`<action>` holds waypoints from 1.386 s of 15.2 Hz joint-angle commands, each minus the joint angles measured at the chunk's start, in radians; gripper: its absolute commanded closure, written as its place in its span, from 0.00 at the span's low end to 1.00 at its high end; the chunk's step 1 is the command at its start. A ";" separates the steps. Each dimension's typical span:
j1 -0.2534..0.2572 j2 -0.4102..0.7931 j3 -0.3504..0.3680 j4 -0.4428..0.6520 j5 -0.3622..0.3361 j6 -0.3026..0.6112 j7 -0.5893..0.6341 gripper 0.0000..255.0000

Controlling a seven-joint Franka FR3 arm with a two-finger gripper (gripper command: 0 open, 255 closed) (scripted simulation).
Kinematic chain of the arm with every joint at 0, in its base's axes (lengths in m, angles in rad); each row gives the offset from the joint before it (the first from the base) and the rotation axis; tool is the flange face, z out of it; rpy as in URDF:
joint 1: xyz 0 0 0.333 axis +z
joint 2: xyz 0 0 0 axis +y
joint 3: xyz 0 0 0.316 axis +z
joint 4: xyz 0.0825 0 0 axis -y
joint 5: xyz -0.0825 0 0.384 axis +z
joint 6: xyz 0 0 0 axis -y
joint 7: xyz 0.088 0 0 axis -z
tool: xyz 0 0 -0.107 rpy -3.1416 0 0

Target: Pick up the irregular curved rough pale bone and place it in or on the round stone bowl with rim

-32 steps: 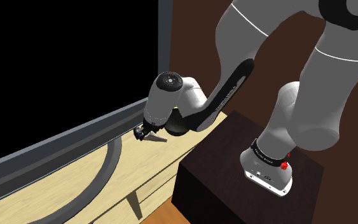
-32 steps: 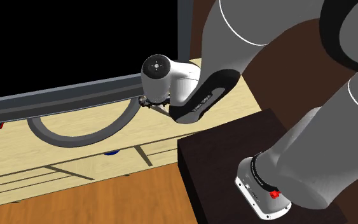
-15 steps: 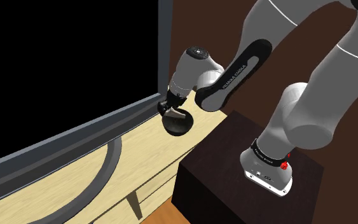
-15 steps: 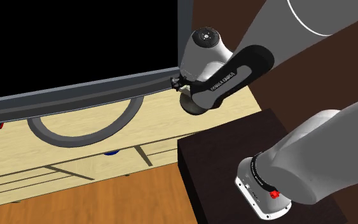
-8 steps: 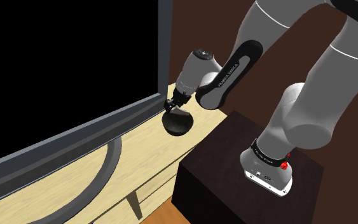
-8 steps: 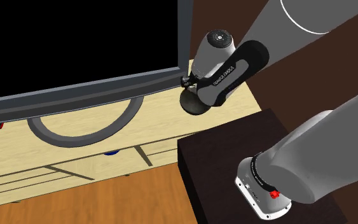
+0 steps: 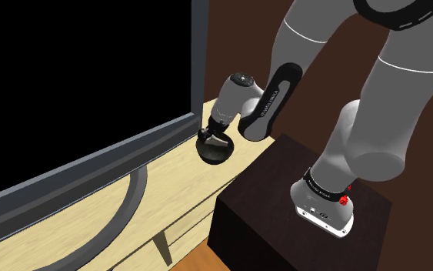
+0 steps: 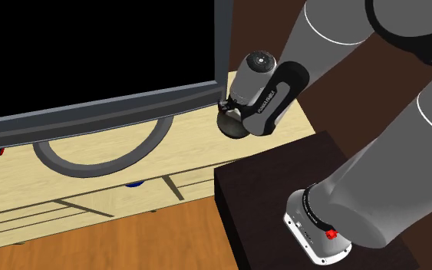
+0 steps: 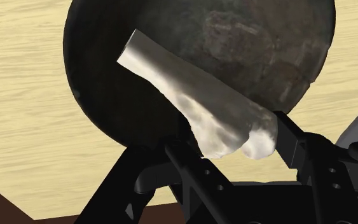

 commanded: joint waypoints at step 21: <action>0.000 -0.180 0.011 -0.071 0.049 -0.113 -0.053 0.00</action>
